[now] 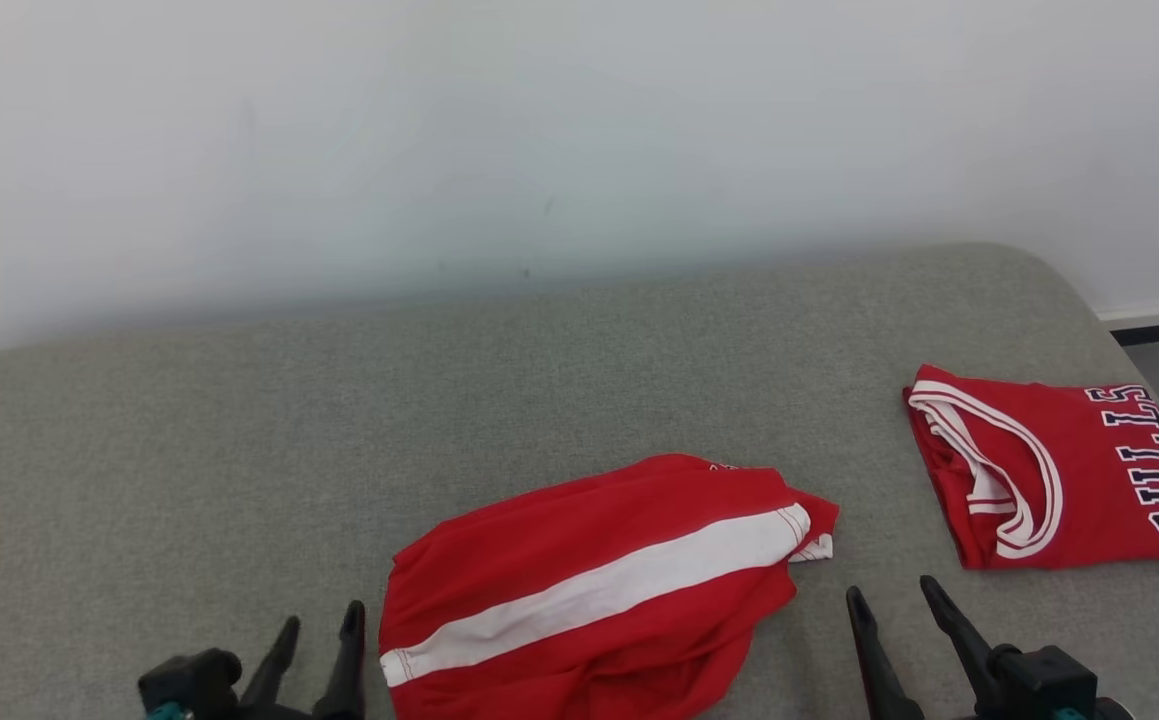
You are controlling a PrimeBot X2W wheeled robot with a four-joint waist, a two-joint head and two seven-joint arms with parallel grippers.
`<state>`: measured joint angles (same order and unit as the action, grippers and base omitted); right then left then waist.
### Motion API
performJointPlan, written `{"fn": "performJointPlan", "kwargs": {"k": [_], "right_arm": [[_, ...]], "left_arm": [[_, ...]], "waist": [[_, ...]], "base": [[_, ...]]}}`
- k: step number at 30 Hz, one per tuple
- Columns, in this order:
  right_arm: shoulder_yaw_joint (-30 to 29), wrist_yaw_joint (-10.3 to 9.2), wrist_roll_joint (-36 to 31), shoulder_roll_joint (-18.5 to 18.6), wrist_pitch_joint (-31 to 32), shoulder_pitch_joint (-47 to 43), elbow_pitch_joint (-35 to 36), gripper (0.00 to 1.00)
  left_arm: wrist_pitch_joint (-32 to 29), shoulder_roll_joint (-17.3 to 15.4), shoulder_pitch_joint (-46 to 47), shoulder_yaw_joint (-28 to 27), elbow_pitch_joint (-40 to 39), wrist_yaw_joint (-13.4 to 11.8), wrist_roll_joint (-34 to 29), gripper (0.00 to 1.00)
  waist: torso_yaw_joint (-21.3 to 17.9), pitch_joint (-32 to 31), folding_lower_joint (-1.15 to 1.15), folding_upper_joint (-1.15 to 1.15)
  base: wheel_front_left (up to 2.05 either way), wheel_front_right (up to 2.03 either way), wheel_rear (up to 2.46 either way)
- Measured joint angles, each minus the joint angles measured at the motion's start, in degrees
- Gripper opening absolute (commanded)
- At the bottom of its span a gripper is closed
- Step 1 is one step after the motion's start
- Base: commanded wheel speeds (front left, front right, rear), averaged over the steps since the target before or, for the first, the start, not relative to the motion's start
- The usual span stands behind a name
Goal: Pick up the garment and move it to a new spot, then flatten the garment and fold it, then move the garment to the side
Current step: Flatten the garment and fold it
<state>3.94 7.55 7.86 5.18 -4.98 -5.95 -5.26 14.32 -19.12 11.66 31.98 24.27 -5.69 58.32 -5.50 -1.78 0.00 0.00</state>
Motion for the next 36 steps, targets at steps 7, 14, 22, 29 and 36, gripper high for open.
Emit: {"fn": "performJointPlan", "kwargs": {"k": [7, 14, 22, 29, 36], "right_arm": [[-1.37, 0.00, -0.46, -0.19, -0.19, -0.50, 0.35, 1.00], [-0.79, 0.00, -0.46, -0.24, 0.90, -0.55, -0.42, 1.00], [-1.54, 0.00, 0.81, 0.38, 13.25, 1.22, -3.50, 1.00], [0.75, 0.00, 1.69, 2.87, 22.05, 5.94, -2.04, 1.00], [1.83, 0.00, 2.24, 3.64, 22.71, 7.39, -0.67, 1.00]], "left_arm": [[0.71, 1.23, -7.87, -11.34, -11.49, -1.03, -17.47, 1.00], [0.73, 4.34, -15.17, -15.77, -9.88, 3.28, -22.99, 1.00], [-6.25, 5.70, -10.34, -10.99, 1.05, 6.80, -22.94, 1.00], [-13.07, 8.18, -3.24, -8.06, 8.28, 7.75, -22.76, 1.00], [-15.86, 8.72, 2.83, -7.48, 13.90, 6.47, -23.24, 1.00]], "waist": [[1.57, -1.06, 0.00, 0.00], [3.89, -2.63, 0.00, 0.00], [5.32, -3.56, 0.00, 0.00], [4.37, -2.84, 0.00, 0.00], [3.72, -1.83, 0.01, 0.00]], "base": [[0.00, 0.00, 0.00], [0.00, 0.00, 0.00], [0.00, 0.00, 0.00], [0.00, 0.00, 0.00], [0.00, 0.00, 0.00]]}}
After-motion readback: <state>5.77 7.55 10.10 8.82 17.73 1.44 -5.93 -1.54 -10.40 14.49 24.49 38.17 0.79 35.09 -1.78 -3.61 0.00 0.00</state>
